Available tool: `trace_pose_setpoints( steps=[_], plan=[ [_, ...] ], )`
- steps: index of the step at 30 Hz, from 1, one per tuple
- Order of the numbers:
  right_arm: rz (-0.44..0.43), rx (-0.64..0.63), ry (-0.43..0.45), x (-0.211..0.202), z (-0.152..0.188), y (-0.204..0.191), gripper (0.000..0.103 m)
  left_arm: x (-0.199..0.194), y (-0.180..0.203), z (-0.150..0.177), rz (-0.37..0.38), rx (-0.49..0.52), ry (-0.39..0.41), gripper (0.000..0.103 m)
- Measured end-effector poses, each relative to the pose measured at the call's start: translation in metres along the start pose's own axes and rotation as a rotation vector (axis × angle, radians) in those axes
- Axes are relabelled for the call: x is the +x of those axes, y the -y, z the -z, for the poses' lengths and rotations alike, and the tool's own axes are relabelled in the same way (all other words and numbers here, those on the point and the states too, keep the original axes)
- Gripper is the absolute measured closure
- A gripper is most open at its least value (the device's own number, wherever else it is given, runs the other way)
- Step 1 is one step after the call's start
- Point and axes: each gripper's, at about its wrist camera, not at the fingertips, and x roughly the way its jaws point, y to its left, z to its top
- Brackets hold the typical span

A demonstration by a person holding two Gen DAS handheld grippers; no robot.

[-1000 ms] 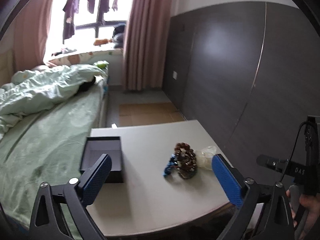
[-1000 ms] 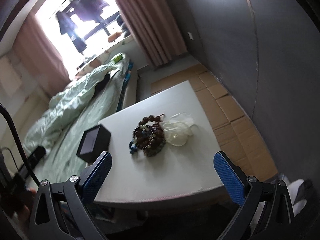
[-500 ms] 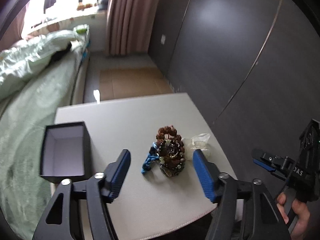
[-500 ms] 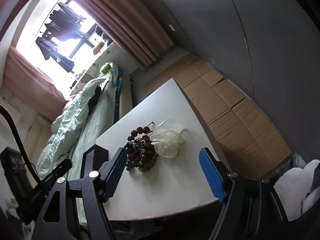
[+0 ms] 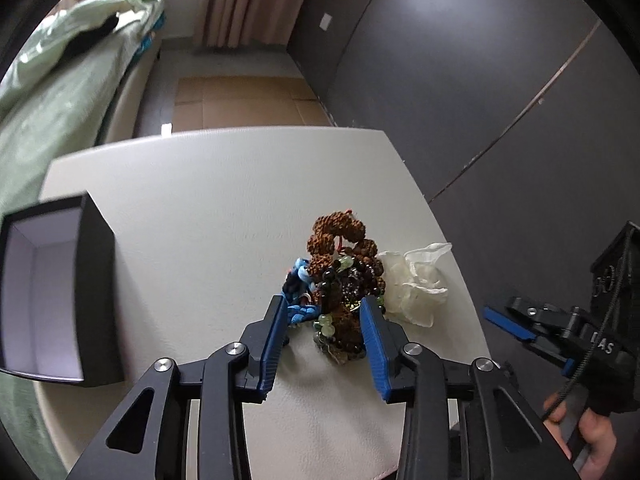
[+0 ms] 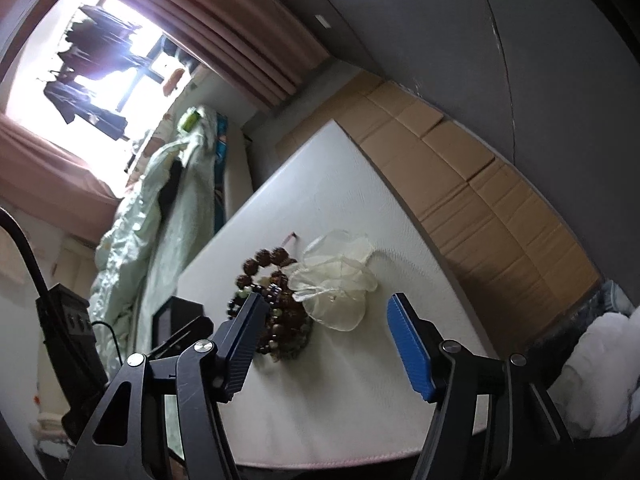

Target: Organize jewelry

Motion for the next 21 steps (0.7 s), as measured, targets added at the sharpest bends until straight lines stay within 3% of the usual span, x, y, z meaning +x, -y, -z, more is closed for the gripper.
trace_pose_setpoints(
  steps=[4, 10, 16, 18, 19, 21],
  plan=[
    [0.016, 0.012, -0.029, 0.020, -0.004, -0.005, 0.038, 0.012, -0.007, -0.003, 0.039, -0.026, -0.008, 0.069],
    [0.055, 0.027, -0.070, 0.048, -0.005, -0.007, 0.038, 0.021, -0.008, -0.002, 0.068, -0.031, -0.016, 0.090],
    [0.091, 0.010, -0.080, 0.060, -0.004, -0.005, 0.040, 0.013, -0.004, 0.000, 0.074, -0.024, 0.015, 0.098],
    [0.107, -0.006, -0.075, 0.059, -0.004, -0.005, 0.064, 0.007, -0.004, -0.001, 0.081, -0.024, 0.031, 0.098],
    [0.099, -0.002, -0.090, 0.062, -0.004, -0.003, 0.091, 0.002, -0.004, -0.001, 0.088, -0.026, 0.044, 0.098],
    [0.048, 0.032, -0.113, 0.062, -0.002, 0.004, 0.098, -0.007, -0.005, -0.002, 0.099, -0.027, 0.064, 0.098]
  ],
)
